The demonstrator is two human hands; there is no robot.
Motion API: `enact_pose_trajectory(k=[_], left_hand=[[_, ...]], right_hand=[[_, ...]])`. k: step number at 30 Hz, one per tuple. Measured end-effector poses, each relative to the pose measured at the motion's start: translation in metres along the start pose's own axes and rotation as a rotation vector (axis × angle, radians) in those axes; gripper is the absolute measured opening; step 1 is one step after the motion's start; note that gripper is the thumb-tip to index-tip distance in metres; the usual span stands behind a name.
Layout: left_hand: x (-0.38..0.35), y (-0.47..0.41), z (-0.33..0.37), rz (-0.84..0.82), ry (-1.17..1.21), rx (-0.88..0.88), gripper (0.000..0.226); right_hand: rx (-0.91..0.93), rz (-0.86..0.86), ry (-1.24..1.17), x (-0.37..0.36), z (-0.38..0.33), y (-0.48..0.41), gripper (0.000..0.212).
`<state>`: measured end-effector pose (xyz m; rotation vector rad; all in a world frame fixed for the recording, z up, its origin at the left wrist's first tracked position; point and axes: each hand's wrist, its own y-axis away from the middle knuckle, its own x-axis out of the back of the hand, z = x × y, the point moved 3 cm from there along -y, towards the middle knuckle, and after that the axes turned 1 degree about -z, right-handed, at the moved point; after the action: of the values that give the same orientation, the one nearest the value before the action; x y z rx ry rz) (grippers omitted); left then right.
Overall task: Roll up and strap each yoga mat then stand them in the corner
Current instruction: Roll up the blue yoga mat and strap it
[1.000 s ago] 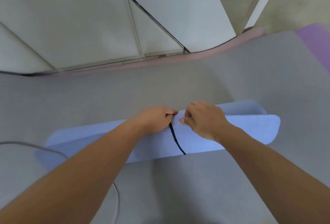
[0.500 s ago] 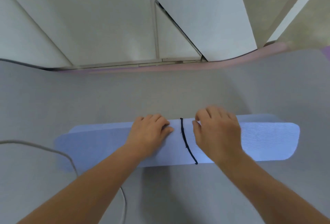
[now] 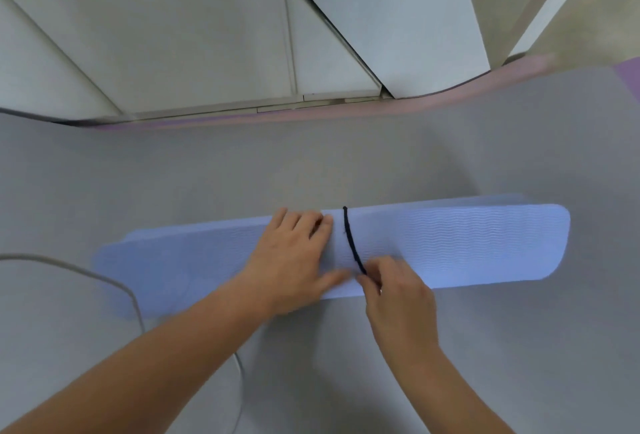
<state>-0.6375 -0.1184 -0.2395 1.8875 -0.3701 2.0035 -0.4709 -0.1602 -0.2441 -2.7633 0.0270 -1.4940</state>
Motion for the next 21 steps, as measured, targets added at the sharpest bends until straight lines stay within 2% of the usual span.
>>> enact_pose_trajectory(k=[1, 2, 3, 5, 9, 11, 13, 16, 21], left_hand=[[-0.006, 0.010, -0.002, -0.186, -0.057, -0.013, 0.107], [-0.008, 0.017, -0.006, -0.315, -0.130, -0.008, 0.121], [-0.007, 0.017, -0.008, -0.356, -0.170, 0.022, 0.128], [-0.005, 0.004, -0.007, -0.321, -0.165, 0.101, 0.132], [0.003, -0.024, -0.021, -0.280, -0.039, 0.109, 0.108], [0.005, -0.029, -0.031, -0.344, 0.030, 0.120, 0.120], [0.006, -0.028, -0.031, -0.376, 0.043, 0.117, 0.130], [0.001, -0.022, -0.026, -0.324, -0.010, 0.109, 0.131], [0.000, -0.017, -0.019, -0.300, -0.068, 0.128, 0.134]], right_hand=[[-0.010, 0.014, -0.021, 0.000, 0.002, 0.000, 0.017], [-0.033, -0.008, -0.059, 0.001, 0.004, -0.001, 0.014], [-0.083, -0.022, -0.113, 0.003, 0.001, -0.003, 0.011], [-0.228, -0.076, -0.270, 0.003, -0.014, -0.002, 0.008], [-0.377, -0.214, -0.536, -0.018, -0.057, 0.006, 0.009], [-0.449, -0.171, -0.617, -0.017, -0.048, -0.004, 0.008], [-0.466, -0.131, -0.600, -0.001, -0.029, -0.012, 0.011], [-0.394, -0.072, -0.513, 0.018, -0.013, -0.018, 0.013], [-0.275, -0.178, -0.382, 0.006, -0.029, -0.011, 0.015]])
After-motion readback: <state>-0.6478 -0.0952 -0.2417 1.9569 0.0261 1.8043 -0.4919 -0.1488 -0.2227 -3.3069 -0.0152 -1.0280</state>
